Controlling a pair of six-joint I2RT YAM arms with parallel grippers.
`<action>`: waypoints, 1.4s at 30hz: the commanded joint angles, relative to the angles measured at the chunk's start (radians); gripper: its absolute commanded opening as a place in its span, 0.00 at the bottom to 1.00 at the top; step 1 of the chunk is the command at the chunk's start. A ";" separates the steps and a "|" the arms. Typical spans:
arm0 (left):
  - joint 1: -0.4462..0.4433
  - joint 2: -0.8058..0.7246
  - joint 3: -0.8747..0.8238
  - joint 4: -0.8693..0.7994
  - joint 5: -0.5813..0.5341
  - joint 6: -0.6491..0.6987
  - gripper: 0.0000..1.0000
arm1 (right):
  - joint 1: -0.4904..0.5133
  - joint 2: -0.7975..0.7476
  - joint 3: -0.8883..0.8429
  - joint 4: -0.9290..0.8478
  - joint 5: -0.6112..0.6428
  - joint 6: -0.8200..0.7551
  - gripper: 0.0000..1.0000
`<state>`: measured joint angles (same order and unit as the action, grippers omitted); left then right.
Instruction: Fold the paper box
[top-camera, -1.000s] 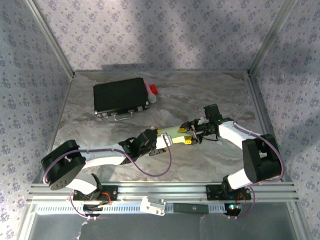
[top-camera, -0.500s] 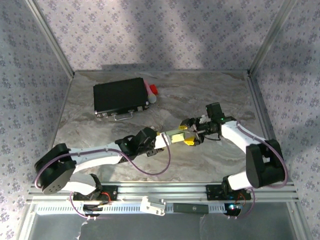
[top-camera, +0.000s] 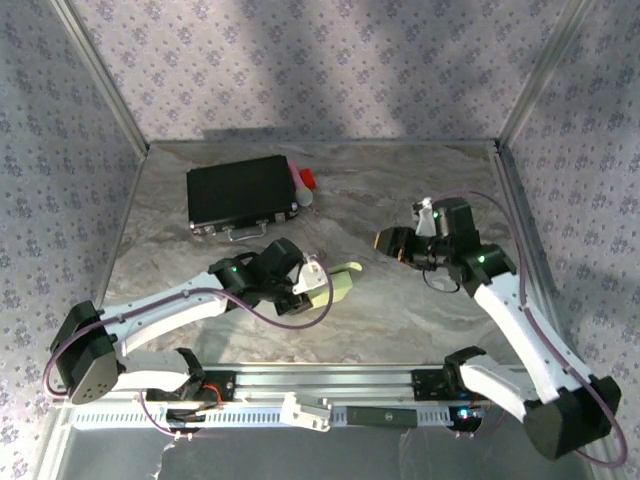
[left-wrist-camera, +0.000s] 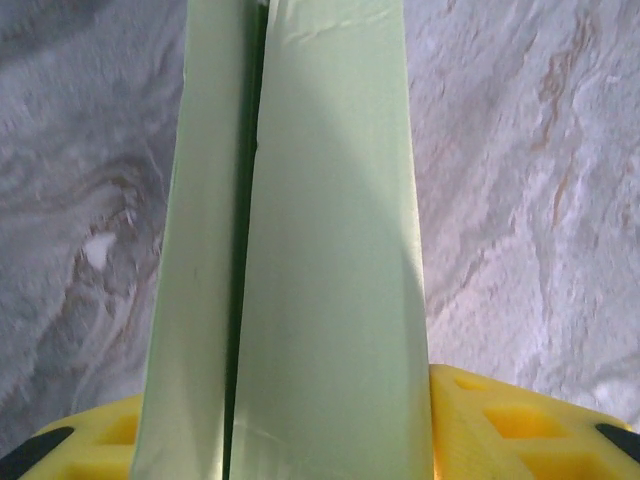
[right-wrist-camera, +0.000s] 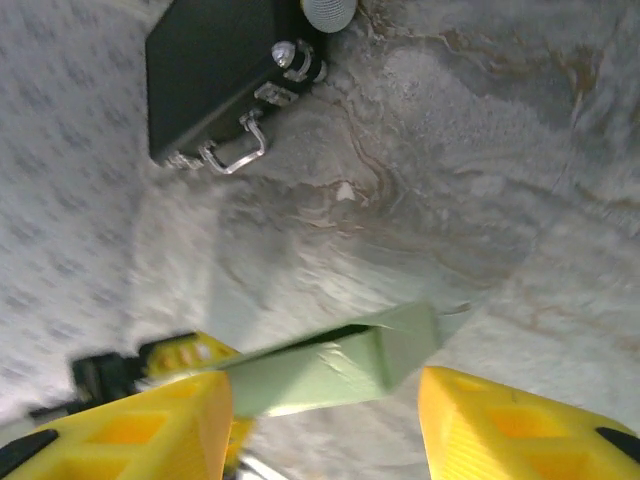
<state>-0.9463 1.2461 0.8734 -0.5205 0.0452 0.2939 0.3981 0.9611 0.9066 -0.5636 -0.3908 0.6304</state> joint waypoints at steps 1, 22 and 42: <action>0.032 -0.019 0.000 -0.097 0.056 -0.003 0.49 | 0.128 -0.044 -0.094 0.075 0.305 -0.221 0.49; 0.090 0.010 -0.011 -0.058 0.087 0.060 0.48 | 0.319 0.307 0.041 0.110 0.282 -0.627 0.43; 0.108 0.016 -0.016 -0.044 0.079 0.080 0.49 | 0.320 0.400 0.088 0.083 0.207 -0.671 0.27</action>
<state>-0.8440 1.2530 0.8627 -0.5739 0.1089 0.3565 0.7143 1.3579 0.9707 -0.4564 -0.1658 -0.0345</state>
